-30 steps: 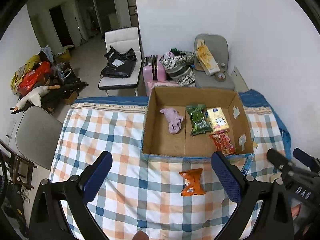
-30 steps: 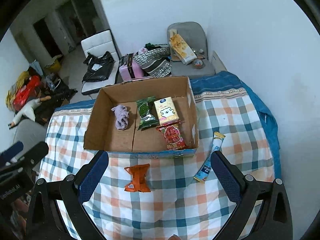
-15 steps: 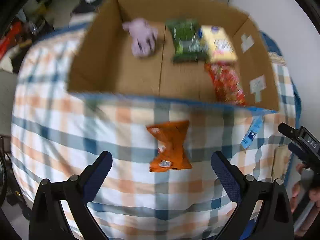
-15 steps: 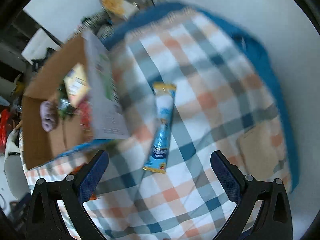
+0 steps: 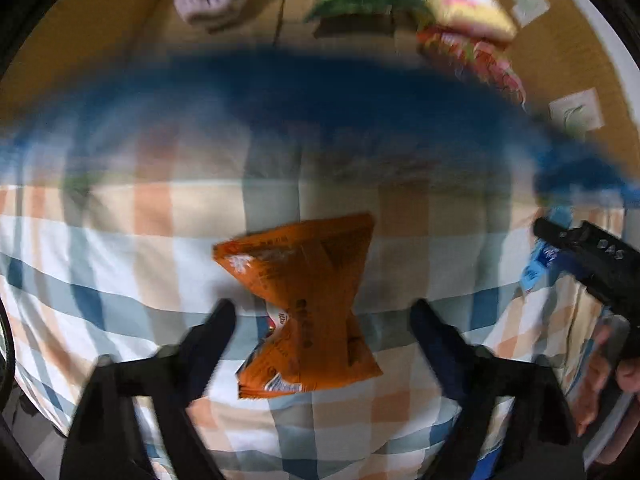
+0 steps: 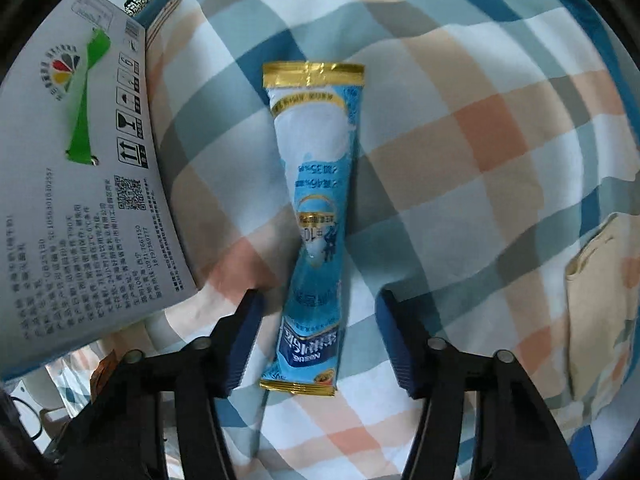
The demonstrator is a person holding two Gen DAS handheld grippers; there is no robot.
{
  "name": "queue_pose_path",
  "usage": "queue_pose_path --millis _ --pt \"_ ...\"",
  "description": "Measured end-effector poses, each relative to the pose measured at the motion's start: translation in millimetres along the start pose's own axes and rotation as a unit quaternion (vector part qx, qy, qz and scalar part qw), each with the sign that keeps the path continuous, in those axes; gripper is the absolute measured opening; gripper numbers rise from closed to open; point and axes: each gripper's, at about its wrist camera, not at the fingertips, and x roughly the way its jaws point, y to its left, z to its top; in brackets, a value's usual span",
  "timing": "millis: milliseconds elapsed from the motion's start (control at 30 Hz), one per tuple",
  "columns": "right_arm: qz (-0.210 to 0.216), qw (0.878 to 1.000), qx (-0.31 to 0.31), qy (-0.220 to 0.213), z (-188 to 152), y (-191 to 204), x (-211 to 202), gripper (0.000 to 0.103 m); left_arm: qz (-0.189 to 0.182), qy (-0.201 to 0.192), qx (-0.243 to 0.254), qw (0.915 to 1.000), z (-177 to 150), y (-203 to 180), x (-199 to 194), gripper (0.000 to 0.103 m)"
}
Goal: Organize soft objects
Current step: 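Grasp the orange snack bag with the left tool while the right grasps the blue milk tube, then carry both items into the box and open both tools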
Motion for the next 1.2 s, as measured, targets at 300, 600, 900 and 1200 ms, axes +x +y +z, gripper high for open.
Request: queue_pose_path --millis 300,600,900,1200 --pt "-0.024 0.997 -0.059 0.053 -46.4 8.6 4.5 0.022 0.029 -0.012 0.017 0.9994 -24.1 3.2 4.3 0.042" --pt "-0.049 0.985 -0.137 0.094 -135.5 21.9 14.3 0.022 0.039 0.019 0.009 0.999 -84.5 22.5 24.3 0.042" --pt "-0.079 0.985 -0.13 0.087 -145.1 45.7 27.8 0.025 0.041 0.002 0.007 0.9991 -89.2 15.2 11.5 0.041" --pt "-0.058 0.982 -0.173 0.053 -149.8 65.9 -16.0 0.016 0.024 -0.041 0.033 0.9983 -95.4 -7.8 -31.9 0.024"
